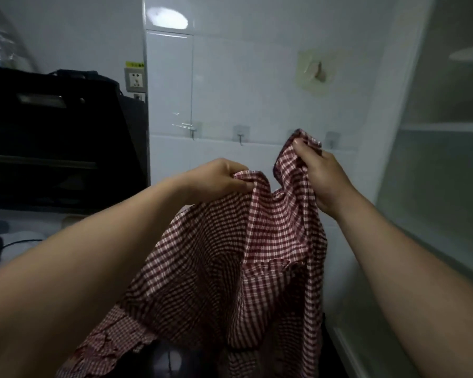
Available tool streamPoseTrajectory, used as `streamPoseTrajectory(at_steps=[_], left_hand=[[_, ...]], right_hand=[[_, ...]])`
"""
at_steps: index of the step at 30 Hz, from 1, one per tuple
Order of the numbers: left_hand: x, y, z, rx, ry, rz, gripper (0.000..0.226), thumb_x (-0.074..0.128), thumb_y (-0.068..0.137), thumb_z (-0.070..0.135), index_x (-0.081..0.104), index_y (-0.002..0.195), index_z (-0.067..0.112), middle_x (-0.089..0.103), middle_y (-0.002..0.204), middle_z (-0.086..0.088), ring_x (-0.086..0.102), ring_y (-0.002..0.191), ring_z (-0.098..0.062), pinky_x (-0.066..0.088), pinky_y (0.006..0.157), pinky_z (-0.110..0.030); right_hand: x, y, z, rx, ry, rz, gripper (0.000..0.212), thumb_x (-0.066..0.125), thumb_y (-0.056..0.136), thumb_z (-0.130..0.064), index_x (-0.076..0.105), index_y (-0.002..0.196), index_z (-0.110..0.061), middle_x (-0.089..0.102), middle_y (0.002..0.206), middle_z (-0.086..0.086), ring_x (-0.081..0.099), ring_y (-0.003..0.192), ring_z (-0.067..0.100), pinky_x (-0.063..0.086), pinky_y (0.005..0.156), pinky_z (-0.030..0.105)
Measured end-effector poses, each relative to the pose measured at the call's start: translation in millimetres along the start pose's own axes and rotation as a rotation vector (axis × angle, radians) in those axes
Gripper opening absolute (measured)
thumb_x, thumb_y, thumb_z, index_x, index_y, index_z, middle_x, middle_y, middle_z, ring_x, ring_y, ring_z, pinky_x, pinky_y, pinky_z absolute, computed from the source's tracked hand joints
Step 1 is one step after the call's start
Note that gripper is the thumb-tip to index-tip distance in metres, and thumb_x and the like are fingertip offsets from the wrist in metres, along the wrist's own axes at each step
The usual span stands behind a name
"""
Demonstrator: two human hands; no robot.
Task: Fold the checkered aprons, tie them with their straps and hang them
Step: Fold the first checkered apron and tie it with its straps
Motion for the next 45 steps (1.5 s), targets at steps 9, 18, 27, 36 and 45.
streamPoseTrajectory(at_steps=[9, 18, 27, 36, 45], left_hand=[[54.8, -0.2, 22.5, 0.07, 0.087, -0.24, 0.019, 0.054, 0.101, 0.002, 0.073, 0.1, 0.001, 0.073, 0.107, -0.024, 0.068, 0.106, -0.046, 0.054, 0.102, -0.059], [65.0, -26.8, 22.8, 0.089, 0.037, -0.33, 0.016, 0.056, 0.099, -0.008, 0.065, 0.087, -0.004, 0.055, 0.098, -0.026, 0.057, 0.094, -0.046, 0.044, 0.108, -0.061], [47.2, -64.6, -18.0, -0.095, -0.171, -0.165, 0.045, 0.055, 0.099, -0.008, 0.072, 0.071, 0.023, 0.067, 0.099, -0.003, 0.062, 0.095, -0.015, 0.047, 0.095, -0.032], [41.8, -74.1, -53.7, -0.304, 0.247, 0.091, 0.03, 0.048, 0.103, 0.011, 0.073, 0.087, 0.015, 0.073, 0.077, 0.002, 0.069, 0.069, -0.016, 0.056, 0.07, -0.034], [44.3, -89.8, -103.0, -0.488, -0.463, 0.425, 0.013, 0.048, 0.09, 0.016, 0.057, 0.085, 0.007, 0.054, 0.081, -0.017, 0.055, 0.072, -0.027, 0.051, 0.068, -0.039]], right_hand=[[-34.2, -19.2, 62.9, 0.312, 0.137, -0.293, 0.037, 0.067, 0.095, -0.03, 0.073, 0.115, 0.0, 0.076, 0.11, 0.02, 0.073, 0.101, 0.035, 0.059, 0.091, 0.045], [41.7, -56.1, 135.8, 0.49, 0.22, -0.608, 0.049, 0.059, 0.1, -0.049, 0.068, 0.131, -0.012, 0.071, 0.128, 0.016, 0.066, 0.124, 0.029, 0.045, 0.114, 0.048], [115.3, -101.4, 161.5, 0.588, 0.606, -0.679, 0.046, 0.04, 0.104, -0.03, 0.079, 0.09, -0.01, 0.075, 0.079, -0.002, 0.071, 0.073, 0.008, 0.06, 0.074, 0.023], [99.0, -89.2, 180.5, 0.425, -0.028, -0.264, 0.041, 0.051, 0.1, -0.04, 0.071, 0.082, -0.008, 0.073, 0.078, 0.009, 0.069, 0.079, 0.028, 0.046, 0.072, 0.034], [76.6, -102.4, 229.3, 0.367, 0.064, -0.373, 0.025, 0.065, 0.098, -0.03, 0.079, 0.111, -0.014, 0.08, 0.107, 0.005, 0.075, 0.105, 0.025, 0.054, 0.105, 0.046]])
Point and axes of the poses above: each hand's wrist, its own y-axis towards the middle knuckle, its own x-axis out of the palm, z = x × y, the point moved 5 cm from there along y, towards the middle knuckle
